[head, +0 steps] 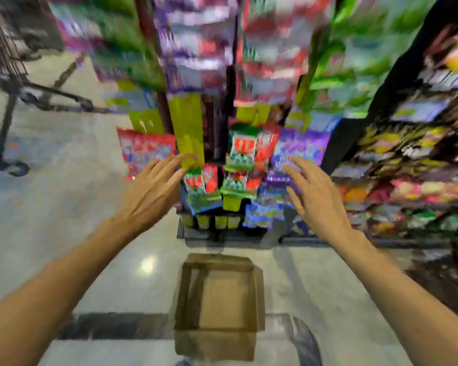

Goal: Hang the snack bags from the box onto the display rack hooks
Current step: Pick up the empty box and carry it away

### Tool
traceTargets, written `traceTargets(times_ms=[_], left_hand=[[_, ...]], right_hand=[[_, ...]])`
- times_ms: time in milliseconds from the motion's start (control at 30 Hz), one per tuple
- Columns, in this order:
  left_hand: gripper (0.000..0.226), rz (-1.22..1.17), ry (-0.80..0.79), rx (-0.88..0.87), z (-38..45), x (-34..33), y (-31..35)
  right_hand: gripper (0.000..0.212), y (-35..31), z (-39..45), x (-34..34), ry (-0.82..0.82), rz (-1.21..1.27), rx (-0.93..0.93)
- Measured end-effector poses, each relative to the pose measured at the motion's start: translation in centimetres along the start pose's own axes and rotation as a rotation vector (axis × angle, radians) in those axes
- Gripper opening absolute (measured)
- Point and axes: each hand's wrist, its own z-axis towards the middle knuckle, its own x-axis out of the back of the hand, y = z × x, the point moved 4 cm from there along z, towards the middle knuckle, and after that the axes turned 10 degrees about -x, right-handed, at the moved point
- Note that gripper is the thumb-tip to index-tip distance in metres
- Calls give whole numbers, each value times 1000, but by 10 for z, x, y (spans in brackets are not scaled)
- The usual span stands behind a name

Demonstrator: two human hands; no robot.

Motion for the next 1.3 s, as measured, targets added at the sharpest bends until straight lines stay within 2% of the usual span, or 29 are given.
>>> traceTargets(times_ms=[233,333,433,567,700,767,867,967,1133,1300], left_hand=[[49,-237,-243,132,-128,-218,44],[40,-297,-345,170,-187,-296,71],[45,-375,-483,283,-243,-362,94],[56,-509,-612,366,-299,-425,120],[61,-548,-734,380,-331,-461,139],[61,-516,-721,375,-340,-468,143],[72,-475,-743,391,-352,-477,142],[72,-467,-731,398,-359,-479,144],[60,-488,-776,570,-367,-483,147],[61,-637,-769,666,-365,-483,151]], right_hand=[[40,32,-143,-221,-260,149,-334],[41,36,-210,-298,-390,154,-458],[45,43,-273,-366,-550,226,-648],[50,49,-334,-429,-680,73,-665],[55,52,-367,-463,-766,73,-706],[58,53,-376,-470,-793,127,-700],[68,56,-387,-480,-839,223,-705],[77,58,-388,-485,-900,247,-747],[77,55,-387,-483,-927,269,-785],[80,53,-389,-483,-919,263,-801]])
